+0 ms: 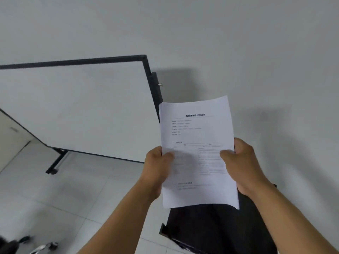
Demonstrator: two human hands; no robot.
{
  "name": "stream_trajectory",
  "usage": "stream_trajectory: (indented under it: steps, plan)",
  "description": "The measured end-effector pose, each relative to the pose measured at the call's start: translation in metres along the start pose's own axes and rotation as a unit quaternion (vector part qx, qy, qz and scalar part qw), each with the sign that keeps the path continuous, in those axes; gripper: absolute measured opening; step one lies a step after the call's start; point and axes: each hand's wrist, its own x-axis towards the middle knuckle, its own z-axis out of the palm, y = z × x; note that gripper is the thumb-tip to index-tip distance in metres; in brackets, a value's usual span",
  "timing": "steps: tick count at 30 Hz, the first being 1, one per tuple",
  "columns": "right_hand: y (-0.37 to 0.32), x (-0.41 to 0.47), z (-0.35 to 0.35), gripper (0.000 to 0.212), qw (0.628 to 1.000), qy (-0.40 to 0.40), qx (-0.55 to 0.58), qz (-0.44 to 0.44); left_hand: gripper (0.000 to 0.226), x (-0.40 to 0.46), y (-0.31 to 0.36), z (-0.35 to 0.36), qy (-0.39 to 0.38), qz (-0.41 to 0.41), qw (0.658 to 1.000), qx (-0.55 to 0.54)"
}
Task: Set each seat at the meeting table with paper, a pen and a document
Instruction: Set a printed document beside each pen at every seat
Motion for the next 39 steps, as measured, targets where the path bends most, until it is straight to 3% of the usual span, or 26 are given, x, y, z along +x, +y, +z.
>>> stream_trajectory:
  steps: [10, 18, 30, 39]
  plan:
    - [-0.163, -0.079, 0.049, 0.035, 0.980, -0.071, 0.042, -0.181, 0.023, -0.092, 0.097, -0.126, 0.093, 0.173, 0.980, -0.006]
    - [-0.251, -0.190, 0.118, 0.036, 0.952, -0.093, 0.059, -0.287, 0.022, -0.187, 0.130, -0.238, 0.208, 0.289, 0.934, -0.002]
    - [-0.310, -0.321, 0.248, 0.035, 0.912, -0.213, 0.058, -0.346, 0.025, -0.293, 0.110, -0.400, 0.303, 0.314, 0.899, -0.047]
    - [-0.325, -0.370, 0.346, 0.023, 0.882, -0.319, 0.071, -0.339, 0.024, -0.340, 0.081, -0.502, 0.403, 0.328, 0.850, -0.085]
